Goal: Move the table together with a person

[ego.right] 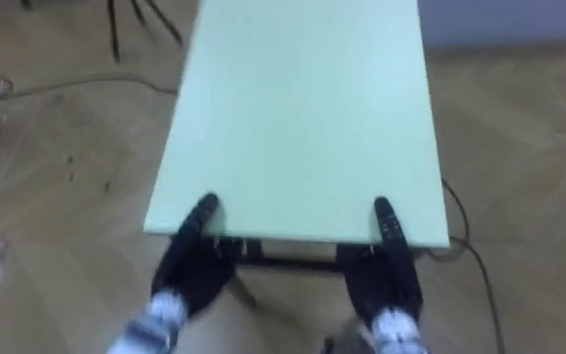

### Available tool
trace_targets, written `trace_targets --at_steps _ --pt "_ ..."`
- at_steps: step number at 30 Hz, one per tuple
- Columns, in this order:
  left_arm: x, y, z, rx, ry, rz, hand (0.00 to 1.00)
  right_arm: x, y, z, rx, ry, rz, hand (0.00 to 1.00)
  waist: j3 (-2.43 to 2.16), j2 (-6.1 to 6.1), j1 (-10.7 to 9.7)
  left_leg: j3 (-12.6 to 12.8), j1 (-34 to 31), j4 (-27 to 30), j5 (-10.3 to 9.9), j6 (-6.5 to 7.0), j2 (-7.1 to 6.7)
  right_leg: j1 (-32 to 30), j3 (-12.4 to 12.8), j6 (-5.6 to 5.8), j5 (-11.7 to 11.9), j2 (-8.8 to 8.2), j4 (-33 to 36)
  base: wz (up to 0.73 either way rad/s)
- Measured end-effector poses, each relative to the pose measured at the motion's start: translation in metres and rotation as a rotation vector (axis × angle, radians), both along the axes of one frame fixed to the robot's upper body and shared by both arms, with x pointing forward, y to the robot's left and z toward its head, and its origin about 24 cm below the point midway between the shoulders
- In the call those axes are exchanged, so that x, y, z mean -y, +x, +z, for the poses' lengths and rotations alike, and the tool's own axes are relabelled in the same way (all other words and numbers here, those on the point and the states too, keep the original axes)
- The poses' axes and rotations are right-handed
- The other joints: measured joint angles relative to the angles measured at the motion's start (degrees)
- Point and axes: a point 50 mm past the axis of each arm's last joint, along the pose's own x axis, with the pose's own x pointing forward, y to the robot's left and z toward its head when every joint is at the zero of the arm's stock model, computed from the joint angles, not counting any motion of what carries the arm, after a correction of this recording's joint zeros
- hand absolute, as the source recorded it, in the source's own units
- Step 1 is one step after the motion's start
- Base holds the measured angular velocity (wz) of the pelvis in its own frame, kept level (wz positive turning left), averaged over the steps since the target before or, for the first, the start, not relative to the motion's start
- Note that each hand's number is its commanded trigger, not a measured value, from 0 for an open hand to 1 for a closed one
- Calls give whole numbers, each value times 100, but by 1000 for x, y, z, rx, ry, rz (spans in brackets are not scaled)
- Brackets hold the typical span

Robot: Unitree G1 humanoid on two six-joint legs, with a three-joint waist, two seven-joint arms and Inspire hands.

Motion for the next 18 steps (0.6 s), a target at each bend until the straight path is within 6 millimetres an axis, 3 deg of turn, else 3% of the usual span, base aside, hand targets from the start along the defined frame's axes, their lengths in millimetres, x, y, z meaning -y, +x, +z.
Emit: trace_targets --at_steps 1,2,3,5,6,7,8,9,10,11,13,16,18 --pt "0 0 1 4 -1 1 100 0 0 0 3 -1 -1 100 -7 -11 11 266 15 11 -7 38 -5 263 4 -8 -167 -4 378 -6" --pt "-1 0 1 6 0 2 100 0 0 1 4 0 -1 100 -12 -21 14 350 16 33 -19 60 -20 406 14 -4 -209 -21 503 -20" --pt "-2 0 3 12 3 4 100 -3 1 1 8 7 2 100 -6 -69 92 414 22 77 -24 93 -93 560 137 86 -367 -15 409 -40" --pt "-5 -1 2 15 15 8 100 -7 0 1 4 23 12 100 -4 -111 218 -102 -214 124 98 329 -308 580 363 137 -387 246 -17 -49" --pt "-3 -2 3 18 14 10 100 -6 0 1 7 20 14 100 -140 0 298 -797 -658 -192 396 516 -711 633 658 380 -486 527 -607 -21" --pt "-1 4 12 64 13 1 100 -5 2 8 40 33 -3 100 -163 -21 262 -609 -1024 -522 750 886 -964 714 741 529 -780 449 -450 8" --pt "-2 5 15 78 21 -7 100 -7 0 8 41 46 -13 100 -207 -175 186 -326 -1017 -477 732 930 -988 805 672 520 -917 312 -197 25" --pt "-6 10 19 101 47 -20 100 -9 -1 9 41 77 -24 100 -197 -562 274 -128 -996 -523 686 1016 -1202 1247 719 532 -1253 132 10 -29" --pt "-10 11 20 104 60 -9 100 -10 1 10 42 75 1 100 -178 -616 466 -9 -1033 -492 678 1030 -1196 1690 739 563 -1409 131 -335 -75" --pt "-11 10 20 104 57 -4 100 -11 3 11 47 68 9 100 -160 -577 552 -88 -1052 -495 679 1031 -1185 1910 706 575 -1433 161 -636 -135" --pt "-15 4 20 103 45 28 100 -13 8 14 60 52 48 100 -122 -495 872 -471 -1219 -400 728 993 -1168 2619 675 577 -1448 251 -2175 -135" --pt "-22 4 22 110 46 65 100 -17 15 18 75 44 87 100 -94 -427 954 -868 -1698 51 767 961 -1130 3083 563 493 -1497 453 -3714 -55" --pt "-22 4 22 105 49 58 100 -15 15 18 75 42 79 100 -83 -428 840 -963 -1850 94 860 966 -1098 3090 546 488 -1519 554 -3914 25"
